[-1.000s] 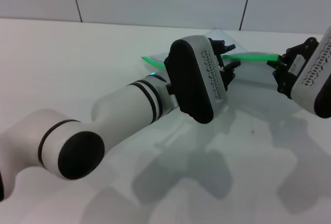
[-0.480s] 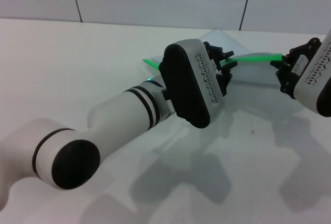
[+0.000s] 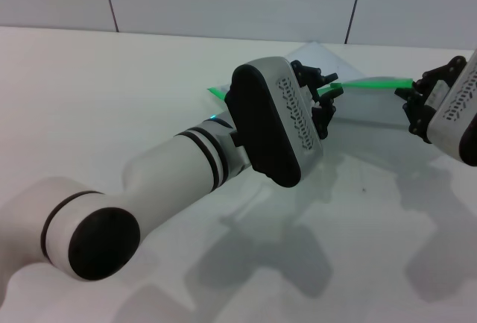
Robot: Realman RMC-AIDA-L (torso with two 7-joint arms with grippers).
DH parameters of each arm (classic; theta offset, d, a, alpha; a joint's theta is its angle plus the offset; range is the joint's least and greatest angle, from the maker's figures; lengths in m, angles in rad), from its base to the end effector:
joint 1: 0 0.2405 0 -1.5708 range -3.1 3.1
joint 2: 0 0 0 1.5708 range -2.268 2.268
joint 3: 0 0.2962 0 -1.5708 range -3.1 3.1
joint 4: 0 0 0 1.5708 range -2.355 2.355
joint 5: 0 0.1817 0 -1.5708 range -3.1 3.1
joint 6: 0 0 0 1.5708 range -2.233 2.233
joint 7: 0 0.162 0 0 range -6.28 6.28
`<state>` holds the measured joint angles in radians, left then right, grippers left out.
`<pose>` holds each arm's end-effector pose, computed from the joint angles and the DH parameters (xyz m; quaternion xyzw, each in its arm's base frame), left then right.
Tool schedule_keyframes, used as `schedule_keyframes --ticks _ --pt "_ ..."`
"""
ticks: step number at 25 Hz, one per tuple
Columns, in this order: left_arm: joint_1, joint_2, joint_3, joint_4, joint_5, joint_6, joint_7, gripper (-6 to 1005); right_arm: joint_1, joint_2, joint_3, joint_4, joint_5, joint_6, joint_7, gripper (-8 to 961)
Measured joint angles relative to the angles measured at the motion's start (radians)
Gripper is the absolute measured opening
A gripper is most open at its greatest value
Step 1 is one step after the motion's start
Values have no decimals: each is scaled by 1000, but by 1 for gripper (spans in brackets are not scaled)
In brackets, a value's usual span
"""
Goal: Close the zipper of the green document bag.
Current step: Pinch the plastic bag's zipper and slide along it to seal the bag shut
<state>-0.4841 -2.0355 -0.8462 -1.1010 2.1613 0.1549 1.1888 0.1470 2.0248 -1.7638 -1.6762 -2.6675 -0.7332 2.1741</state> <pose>-0.1566 0.3610 -0.1264 -0.8902 0.1422 -0.0842 0.4245 0.2302 0.3326 -0.0147 -0.9035 -0.0176 -0.0931 0.4181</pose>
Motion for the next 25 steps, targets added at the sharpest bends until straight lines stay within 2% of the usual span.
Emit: schedule_keyframes --ticks 25 --pt "-8 -1 -10 21 -3 -5 -3 69 -4 0 -12 -19 0 -1 2 27"
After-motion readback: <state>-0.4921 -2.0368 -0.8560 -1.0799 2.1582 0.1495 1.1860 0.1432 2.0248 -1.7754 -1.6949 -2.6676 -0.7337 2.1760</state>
